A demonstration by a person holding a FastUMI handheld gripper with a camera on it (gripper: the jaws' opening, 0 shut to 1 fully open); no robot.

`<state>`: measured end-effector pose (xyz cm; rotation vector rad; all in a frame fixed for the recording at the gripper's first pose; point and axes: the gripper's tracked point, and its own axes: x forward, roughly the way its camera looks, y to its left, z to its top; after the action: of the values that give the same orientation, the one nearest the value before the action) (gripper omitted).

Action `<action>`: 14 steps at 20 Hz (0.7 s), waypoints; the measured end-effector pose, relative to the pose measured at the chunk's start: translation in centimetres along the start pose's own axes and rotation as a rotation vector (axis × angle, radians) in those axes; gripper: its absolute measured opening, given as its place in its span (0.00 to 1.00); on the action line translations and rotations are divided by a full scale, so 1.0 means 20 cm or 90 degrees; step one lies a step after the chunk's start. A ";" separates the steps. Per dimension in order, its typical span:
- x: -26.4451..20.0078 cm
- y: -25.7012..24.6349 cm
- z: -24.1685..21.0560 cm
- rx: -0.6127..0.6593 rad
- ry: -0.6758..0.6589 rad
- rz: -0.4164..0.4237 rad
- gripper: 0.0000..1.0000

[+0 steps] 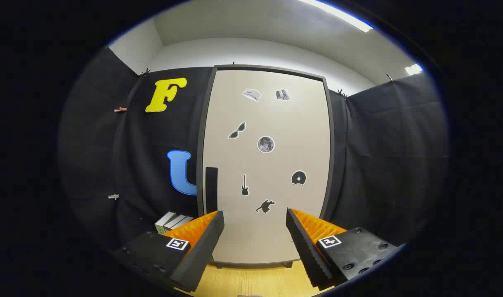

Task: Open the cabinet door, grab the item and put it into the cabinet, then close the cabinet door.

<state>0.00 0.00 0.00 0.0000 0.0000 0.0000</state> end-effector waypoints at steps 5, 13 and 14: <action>0.00 0.00 -0.01 0.005 0.004 -0.001 0.97; -0.01 -0.02 0.01 0.006 0.001 -0.006 0.97; -0.02 -0.01 0.01 0.007 -0.002 -0.006 0.97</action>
<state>-0.36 -0.30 0.22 0.0106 -0.0024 -0.0097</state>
